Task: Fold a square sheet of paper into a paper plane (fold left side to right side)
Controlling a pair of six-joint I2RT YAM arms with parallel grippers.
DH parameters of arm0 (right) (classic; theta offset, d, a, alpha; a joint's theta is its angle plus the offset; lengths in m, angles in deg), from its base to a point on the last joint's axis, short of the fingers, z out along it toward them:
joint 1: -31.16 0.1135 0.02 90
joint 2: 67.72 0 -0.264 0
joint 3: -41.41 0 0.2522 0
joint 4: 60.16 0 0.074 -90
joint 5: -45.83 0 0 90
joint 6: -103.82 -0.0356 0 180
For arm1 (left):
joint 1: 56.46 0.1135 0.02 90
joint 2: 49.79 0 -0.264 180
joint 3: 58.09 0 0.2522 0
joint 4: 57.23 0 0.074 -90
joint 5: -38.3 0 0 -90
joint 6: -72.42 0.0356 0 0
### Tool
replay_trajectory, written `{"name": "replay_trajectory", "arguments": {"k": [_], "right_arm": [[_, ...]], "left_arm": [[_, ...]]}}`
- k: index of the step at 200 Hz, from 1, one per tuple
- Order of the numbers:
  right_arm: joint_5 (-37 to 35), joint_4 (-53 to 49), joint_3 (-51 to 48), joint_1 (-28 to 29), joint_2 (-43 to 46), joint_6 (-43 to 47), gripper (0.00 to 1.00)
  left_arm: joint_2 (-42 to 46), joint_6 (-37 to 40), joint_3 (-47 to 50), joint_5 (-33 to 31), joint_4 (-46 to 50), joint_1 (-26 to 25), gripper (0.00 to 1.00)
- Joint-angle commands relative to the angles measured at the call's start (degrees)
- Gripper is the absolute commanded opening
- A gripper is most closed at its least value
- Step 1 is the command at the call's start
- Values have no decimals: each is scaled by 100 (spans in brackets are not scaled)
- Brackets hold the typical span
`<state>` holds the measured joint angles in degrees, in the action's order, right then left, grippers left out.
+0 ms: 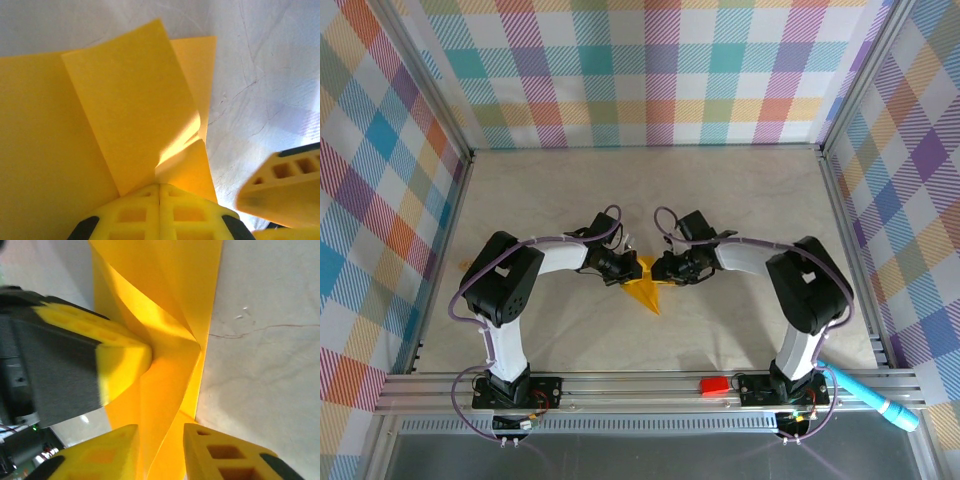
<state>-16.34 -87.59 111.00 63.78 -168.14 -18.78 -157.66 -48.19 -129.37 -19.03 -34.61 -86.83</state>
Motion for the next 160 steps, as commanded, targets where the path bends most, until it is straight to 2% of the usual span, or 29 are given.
{"name": "replay_trajectory", "arguments": {"k": [1,24,62,76,113,160], "right_arm": [[-124,-476,5,-63,380,51,36],[30,-497,-190,-63,677,0,34],[769,-142,-530,183,894,-265,10],[923,54,-637,331,851,-400,4],[1022,401,-716,677,488,-605,2],[868,678,-862,710,201,-725,3]], "left_arm": [[-168,7,223,-639,783,-48,0],[-181,18,202,-639,810,-48,0],[-189,1,188,-644,795,-48,0],[-191,2,180,-656,805,-44,0],[-222,3,142,-669,801,-48,0],[-234,0,130,-639,794,-48,0]]}}
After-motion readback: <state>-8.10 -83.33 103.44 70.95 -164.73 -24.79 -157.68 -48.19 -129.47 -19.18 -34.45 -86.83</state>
